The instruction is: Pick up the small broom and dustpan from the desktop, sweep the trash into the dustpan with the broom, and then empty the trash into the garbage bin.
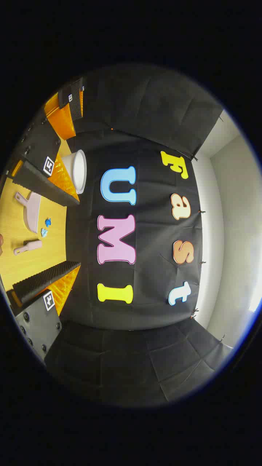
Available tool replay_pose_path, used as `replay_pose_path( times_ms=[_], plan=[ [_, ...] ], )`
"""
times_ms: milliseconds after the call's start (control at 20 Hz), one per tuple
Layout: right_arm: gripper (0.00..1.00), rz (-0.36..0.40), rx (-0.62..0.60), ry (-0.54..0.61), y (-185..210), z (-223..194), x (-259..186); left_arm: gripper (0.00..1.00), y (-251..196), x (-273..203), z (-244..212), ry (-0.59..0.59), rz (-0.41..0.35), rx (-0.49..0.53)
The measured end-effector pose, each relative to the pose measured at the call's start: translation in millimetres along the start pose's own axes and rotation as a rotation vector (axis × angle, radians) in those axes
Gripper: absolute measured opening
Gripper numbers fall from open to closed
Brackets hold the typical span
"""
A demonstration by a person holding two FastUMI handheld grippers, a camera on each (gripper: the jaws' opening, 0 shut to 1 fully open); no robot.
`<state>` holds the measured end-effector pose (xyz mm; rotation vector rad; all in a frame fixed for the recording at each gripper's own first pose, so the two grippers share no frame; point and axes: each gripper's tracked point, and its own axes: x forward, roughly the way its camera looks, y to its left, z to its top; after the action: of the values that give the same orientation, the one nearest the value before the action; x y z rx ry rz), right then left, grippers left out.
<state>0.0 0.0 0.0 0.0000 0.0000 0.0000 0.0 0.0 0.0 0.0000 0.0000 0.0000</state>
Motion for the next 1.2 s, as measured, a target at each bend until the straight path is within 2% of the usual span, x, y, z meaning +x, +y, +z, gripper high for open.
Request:
replay_pose_path(
  times_ms=[200,350,450,950,1200],
  plan=[
    [0.98,0.009,-0.009,0.025,4.0,-7.6,1.6,0.81,6.2,-4.0,-4.3,0.0,0.004,-0.04],
    [0.98,-0.009,0.026,0.083,1.5,-20.0,0.6,0.81,10.1,-6.1,-4.7,0.003,-0.003,-0.021],
    [0.97,-0.015,0.056,0.079,-0.8,-16.2,1.1,0.81,13.4,-6.9,-3.6,-0.002,0.006,-0.008],
    [0.98,-0.013,0.039,0.064,-10.2,-9.2,-0.2,0.81,-12.4,-3.4,-3.9,-0.001,-0.059,-0.004],
    [0.98,-0.004,-0.004,0.027,-12.3,0.9,1.0,0.81,-4.6,2.5,-2.3,-0.001,-0.02,0.007]
  ],
)
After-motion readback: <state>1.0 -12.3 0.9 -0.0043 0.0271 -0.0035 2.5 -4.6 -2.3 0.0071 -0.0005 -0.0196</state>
